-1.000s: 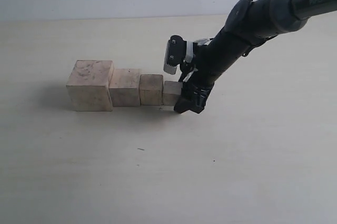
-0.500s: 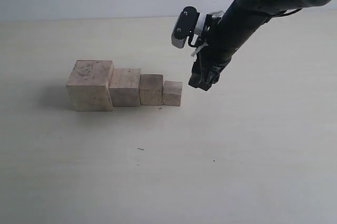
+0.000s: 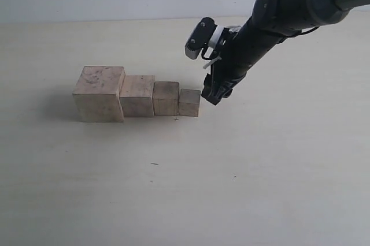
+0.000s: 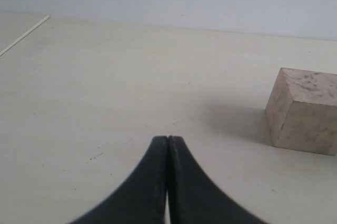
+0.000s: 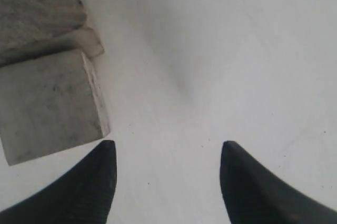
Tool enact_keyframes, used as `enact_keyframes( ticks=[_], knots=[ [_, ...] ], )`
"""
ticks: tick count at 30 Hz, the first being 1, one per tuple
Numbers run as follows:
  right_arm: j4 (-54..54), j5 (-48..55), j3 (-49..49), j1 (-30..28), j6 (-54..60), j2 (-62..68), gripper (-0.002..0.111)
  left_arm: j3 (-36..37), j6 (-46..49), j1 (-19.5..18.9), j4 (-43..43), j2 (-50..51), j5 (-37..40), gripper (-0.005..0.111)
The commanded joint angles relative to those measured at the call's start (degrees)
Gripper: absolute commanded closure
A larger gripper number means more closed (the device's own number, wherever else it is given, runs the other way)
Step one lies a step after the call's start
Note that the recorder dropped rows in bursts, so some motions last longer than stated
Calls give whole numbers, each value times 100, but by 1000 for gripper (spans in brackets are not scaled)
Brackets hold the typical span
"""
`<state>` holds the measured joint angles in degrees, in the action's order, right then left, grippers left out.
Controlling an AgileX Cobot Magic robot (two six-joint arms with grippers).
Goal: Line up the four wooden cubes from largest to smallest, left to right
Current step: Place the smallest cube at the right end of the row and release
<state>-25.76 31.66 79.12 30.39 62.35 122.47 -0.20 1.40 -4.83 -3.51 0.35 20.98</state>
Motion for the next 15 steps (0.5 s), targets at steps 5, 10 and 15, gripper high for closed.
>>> enact_keyframes(
  ticks=[5, 10, 15],
  knots=[
    [-237, -283, -8, 27, 20, 161, 53, 20, 3, 32, 13, -35, -77, 107],
    [-260, -297, -8, 27, 20, 161, 53, 20, 3, 32, 13, -35, -77, 107],
    [-273, -297, -8, 27, 10, 161, 53, 20, 3, 32, 13, -35, -77, 107]
  ],
)
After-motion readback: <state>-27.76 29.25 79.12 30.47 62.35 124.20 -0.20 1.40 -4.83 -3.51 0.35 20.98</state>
